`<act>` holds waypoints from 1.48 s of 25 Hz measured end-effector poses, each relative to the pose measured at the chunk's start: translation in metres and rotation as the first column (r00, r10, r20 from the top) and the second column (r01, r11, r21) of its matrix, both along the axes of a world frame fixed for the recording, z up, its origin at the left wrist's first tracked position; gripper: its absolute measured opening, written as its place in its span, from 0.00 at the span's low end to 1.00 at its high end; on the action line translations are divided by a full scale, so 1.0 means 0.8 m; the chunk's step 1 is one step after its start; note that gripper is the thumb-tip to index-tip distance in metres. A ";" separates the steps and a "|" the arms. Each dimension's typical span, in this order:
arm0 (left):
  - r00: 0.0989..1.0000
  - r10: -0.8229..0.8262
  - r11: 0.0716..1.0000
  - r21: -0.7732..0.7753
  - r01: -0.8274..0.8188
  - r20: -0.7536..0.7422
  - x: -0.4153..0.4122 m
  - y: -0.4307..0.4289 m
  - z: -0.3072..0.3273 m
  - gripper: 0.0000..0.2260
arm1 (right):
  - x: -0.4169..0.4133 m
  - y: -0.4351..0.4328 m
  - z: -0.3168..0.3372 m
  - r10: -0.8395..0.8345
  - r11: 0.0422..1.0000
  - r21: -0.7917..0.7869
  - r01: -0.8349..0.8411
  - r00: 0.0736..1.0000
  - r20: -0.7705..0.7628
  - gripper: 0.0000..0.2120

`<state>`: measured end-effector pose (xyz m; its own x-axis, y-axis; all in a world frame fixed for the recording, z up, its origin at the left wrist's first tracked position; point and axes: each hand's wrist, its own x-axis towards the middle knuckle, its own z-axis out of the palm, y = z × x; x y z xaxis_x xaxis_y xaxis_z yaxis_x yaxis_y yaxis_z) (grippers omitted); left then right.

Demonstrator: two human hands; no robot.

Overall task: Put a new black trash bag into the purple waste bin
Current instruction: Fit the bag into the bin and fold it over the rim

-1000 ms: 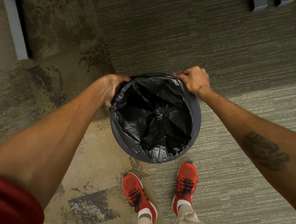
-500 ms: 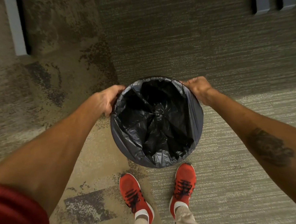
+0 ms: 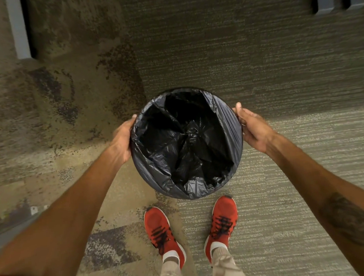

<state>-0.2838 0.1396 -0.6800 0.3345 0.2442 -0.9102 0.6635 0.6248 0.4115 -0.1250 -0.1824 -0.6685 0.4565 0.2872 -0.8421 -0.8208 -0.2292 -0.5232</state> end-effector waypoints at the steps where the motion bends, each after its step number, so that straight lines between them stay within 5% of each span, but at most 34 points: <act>1: 0.999 0.040 0.999 0.020 -0.039 -0.017 -0.014 -0.009 -0.001 0.24 | -0.010 -0.009 0.002 -0.019 0.999 0.027 0.019 1.000 -0.013 0.22; 9: 0.938 0.313 0.936 -0.120 -0.331 -0.146 -0.150 -0.129 0.020 0.18 | -0.069 -0.037 -0.002 -0.329 0.921 0.141 0.363 0.919 -0.218 0.26; 13: 0.877 0.476 0.833 -0.287 -0.473 -0.066 -0.166 -0.144 0.021 0.18 | -0.068 -0.028 -0.005 -0.365 0.903 0.143 0.406 0.898 -0.245 0.23; 20: 0.831 0.552 0.775 -0.323 -0.543 -0.071 -0.164 -0.129 -0.009 0.11 | -0.067 -0.018 -0.005 -0.395 0.897 0.077 0.435 0.867 -0.304 0.13; 27: 0.808 0.550 0.768 -0.252 -0.589 -0.211 -0.149 -0.128 -0.049 0.14 | -0.065 -0.002 -0.012 -0.399 0.909 0.000 0.417 0.869 -0.292 0.15; 34: 0.871 0.375 0.898 -0.109 -0.426 -0.317 -0.140 -0.116 -0.054 0.08 | -0.062 0.010 -0.007 -0.341 0.940 -0.066 0.335 0.902 -0.266 0.16; 37: 0.817 0.508 0.861 0.169 -0.479 -0.272 -0.140 -0.121 -0.025 0.07 | -0.070 0.013 -0.003 -0.296 0.897 -0.317 0.309 0.951 0.090 0.12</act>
<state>-0.3954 0.0427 -0.6997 -0.1347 0.3871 -0.9122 0.3746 0.8721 0.3148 -0.1811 -0.1720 -0.6711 0.5117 -0.1544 -0.8452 -0.8583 -0.1350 -0.4950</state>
